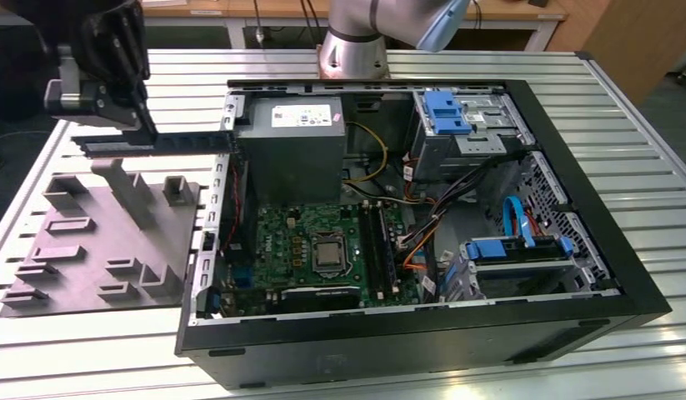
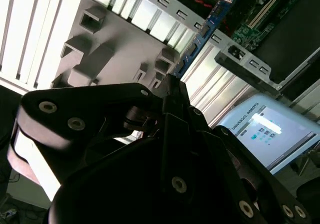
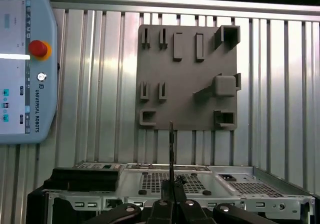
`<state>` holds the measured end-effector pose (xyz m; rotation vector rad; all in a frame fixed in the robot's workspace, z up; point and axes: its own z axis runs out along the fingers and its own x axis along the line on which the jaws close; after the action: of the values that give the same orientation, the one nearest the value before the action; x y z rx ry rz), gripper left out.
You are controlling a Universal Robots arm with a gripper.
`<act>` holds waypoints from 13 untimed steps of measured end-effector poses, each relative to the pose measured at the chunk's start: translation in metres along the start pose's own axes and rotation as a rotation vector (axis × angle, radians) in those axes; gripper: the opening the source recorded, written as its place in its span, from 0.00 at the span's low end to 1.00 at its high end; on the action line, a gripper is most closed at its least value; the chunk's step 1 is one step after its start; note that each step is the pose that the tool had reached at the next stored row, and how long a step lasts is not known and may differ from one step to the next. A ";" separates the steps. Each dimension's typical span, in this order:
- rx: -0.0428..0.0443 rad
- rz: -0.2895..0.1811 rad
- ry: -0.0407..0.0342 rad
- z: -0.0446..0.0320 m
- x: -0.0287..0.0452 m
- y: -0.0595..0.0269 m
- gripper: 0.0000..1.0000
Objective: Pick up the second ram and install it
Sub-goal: 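Pick up the second ram and move it above second insertion slot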
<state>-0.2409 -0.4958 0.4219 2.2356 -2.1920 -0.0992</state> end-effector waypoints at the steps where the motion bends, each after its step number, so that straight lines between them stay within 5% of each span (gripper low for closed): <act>1: -0.0001 0.000 0.0000 -0.0001 0.0001 -0.0033 0.12; 13: -0.0026 0.000 0.0000 -0.0024 0.0008 -0.0459 0.12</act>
<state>-0.1949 -0.4958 0.4219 2.2342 -2.1906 -0.1020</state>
